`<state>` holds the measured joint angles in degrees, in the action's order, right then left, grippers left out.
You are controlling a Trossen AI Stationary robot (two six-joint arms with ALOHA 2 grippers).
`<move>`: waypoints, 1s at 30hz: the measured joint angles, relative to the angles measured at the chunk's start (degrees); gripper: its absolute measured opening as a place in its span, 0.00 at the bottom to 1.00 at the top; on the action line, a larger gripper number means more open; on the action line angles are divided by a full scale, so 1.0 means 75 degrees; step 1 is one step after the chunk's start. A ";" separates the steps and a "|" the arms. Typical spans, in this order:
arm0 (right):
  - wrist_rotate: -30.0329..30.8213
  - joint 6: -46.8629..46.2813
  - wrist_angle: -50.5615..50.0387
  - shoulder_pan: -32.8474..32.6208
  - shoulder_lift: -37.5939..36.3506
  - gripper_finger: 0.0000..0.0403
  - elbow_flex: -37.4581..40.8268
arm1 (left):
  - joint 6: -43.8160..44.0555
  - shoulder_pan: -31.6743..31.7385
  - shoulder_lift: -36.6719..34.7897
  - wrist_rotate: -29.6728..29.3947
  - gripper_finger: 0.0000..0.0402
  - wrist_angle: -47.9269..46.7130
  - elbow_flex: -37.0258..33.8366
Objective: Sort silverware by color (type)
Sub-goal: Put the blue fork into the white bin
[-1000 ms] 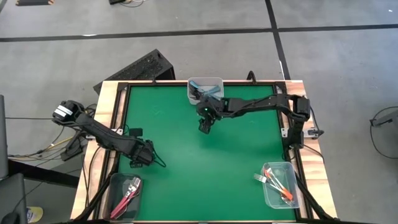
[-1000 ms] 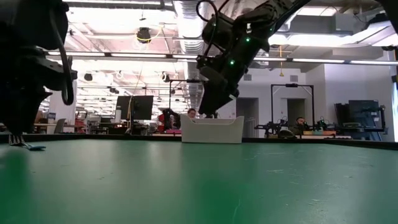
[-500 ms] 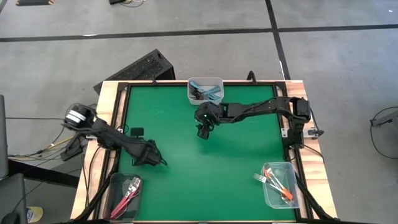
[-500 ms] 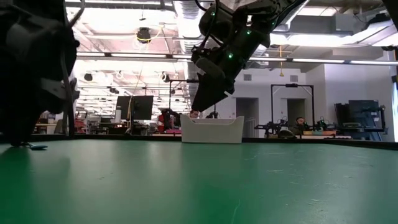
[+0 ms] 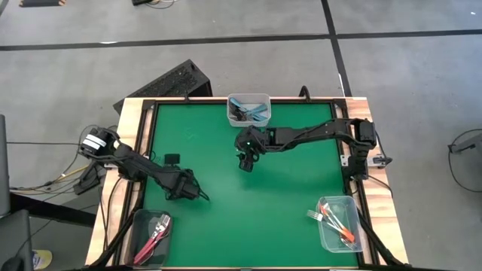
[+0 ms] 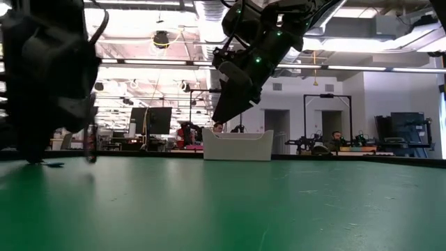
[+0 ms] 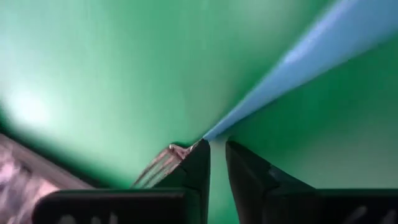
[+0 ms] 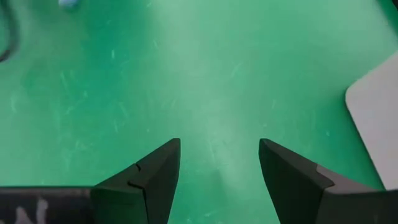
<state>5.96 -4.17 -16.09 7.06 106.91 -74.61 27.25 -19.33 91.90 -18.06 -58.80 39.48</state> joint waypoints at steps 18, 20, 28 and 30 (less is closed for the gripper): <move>-0.0006 -0.0011 -0.0675 -0.0261 -0.0998 0.61 -0.0012 | -0.1389 -0.0026 0.0006 0.0115 0.00 0.1354 0.1442; -0.0006 -0.0012 -0.0670 -0.0299 -0.1203 0.61 -0.0012 | -0.1269 -0.0040 -0.0119 0.0066 0.00 0.1378 0.1507; -0.0016 -0.0315 -0.0575 -0.0362 -0.1719 0.61 0.0466 | -0.0959 -0.0104 -0.1379 -0.1132 0.01 0.1656 0.0757; -0.0018 -0.0439 -0.0536 -0.0400 -0.1868 0.61 0.0722 | -0.1031 -0.0002 -0.1740 -0.1149 0.03 0.2127 0.0270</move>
<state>5.82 -7.46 -20.11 4.07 92.90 -69.20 19.52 -19.34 78.85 -26.68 -42.84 41.51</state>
